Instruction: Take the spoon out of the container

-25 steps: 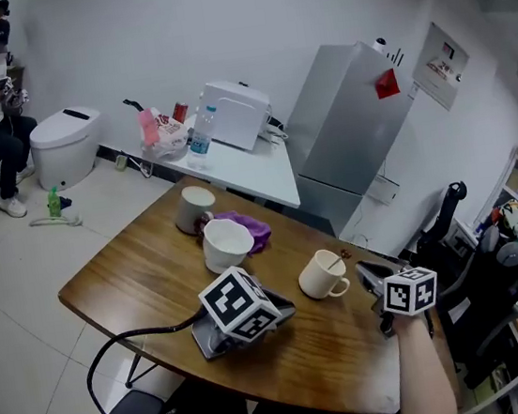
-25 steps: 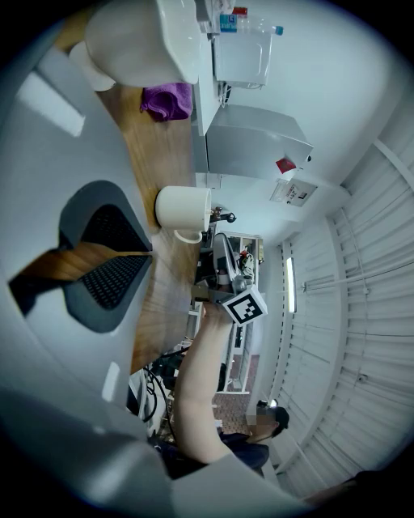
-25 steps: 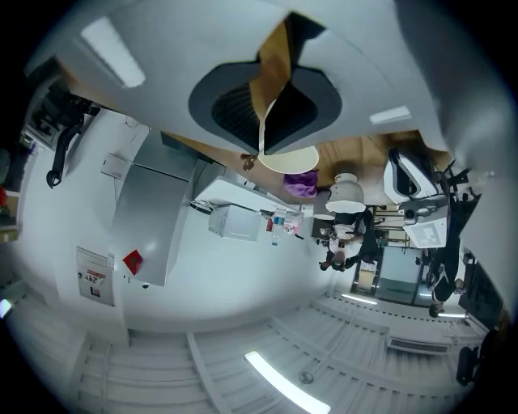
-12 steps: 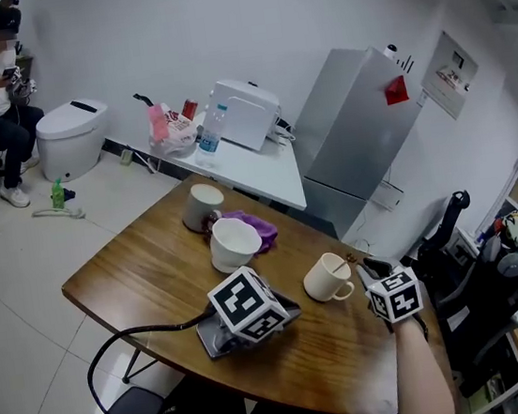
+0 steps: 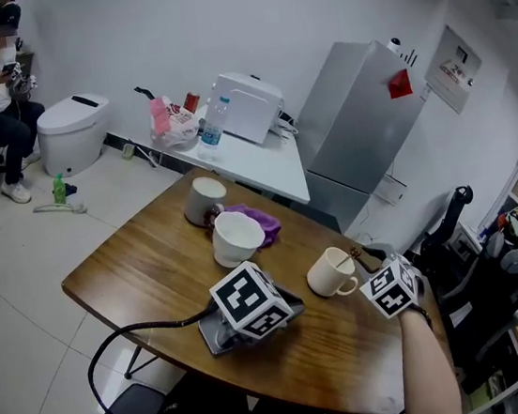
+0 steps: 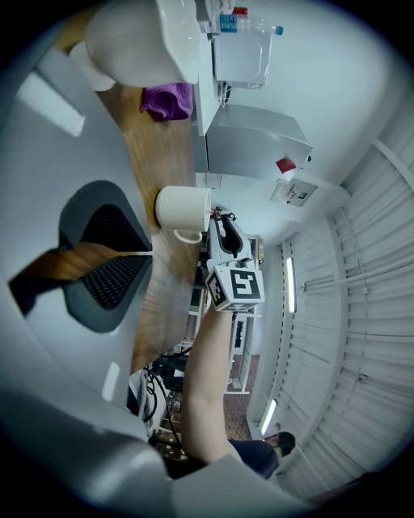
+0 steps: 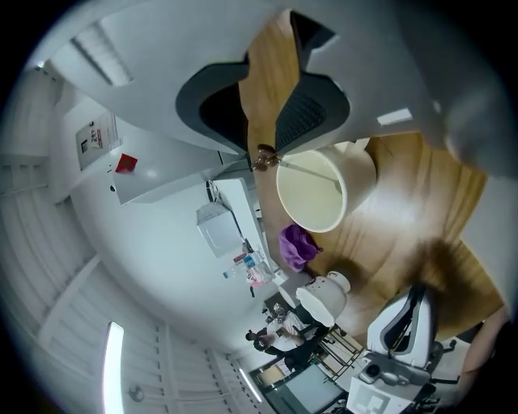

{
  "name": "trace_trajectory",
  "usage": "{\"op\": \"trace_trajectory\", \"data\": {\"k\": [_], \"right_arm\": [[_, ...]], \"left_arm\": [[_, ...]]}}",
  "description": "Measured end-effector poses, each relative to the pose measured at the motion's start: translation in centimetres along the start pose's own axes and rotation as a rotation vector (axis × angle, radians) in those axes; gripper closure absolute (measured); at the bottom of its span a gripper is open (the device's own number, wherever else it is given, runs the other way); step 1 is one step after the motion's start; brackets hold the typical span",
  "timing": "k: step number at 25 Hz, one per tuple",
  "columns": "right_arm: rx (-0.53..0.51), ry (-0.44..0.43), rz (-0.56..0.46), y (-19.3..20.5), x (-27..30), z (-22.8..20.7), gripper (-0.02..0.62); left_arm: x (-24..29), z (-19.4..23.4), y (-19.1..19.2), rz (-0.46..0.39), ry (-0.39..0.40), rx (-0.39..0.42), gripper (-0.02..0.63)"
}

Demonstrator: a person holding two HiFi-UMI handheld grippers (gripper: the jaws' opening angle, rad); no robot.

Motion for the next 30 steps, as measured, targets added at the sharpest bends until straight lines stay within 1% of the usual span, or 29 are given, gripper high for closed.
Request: {"op": "trace_trajectory", "data": {"k": [3,6,11,14,21,26,28,30], "right_arm": [[-0.064,0.005,0.011,-0.1,0.1,0.1,0.492],[-0.122,0.012,0.024,-0.2,0.3,0.2,0.523],[-0.159,0.031,0.028,-0.5,0.1,0.5,0.525],[-0.170,0.073,0.020,-0.8,-0.6,0.1,0.526],[-0.131,0.175,-0.026,-1.1,-2.7,-1.0,0.528],[-0.108,0.281,-0.054,-0.8,-5.0,-2.0,0.528],[-0.078,0.325,-0.072,-0.4,-6.2,-2.5,0.528],[-0.024,0.357,-0.092,0.3,-7.5,-2.9,0.528]], "left_arm": [[0.0,-0.1,-0.1,0.000,-0.001,-0.001,0.583],[0.1,0.0,-0.2,0.000,-0.001,-0.001,0.583],[0.1,-0.1,-0.1,0.001,0.000,-0.001,0.583],[0.1,-0.2,-0.2,0.001,-0.001,0.000,0.583],[0.1,-0.1,-0.2,0.001,-0.001,0.000,0.583],[0.0,0.0,-0.1,0.001,0.001,0.000,0.583],[-0.1,0.1,-0.1,-0.001,0.002,0.005,0.583],[-0.3,0.1,0.1,0.000,0.000,0.007,0.583]]}}
Point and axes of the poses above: the fingertips, and each gripper's own axes: x forward along the fingers, z to its left, y out of its underside, the point moved 5 cm from there along -x, backward along the fingers, and after that the axes turned 7 degrees about -y, right-handed, at the moved point
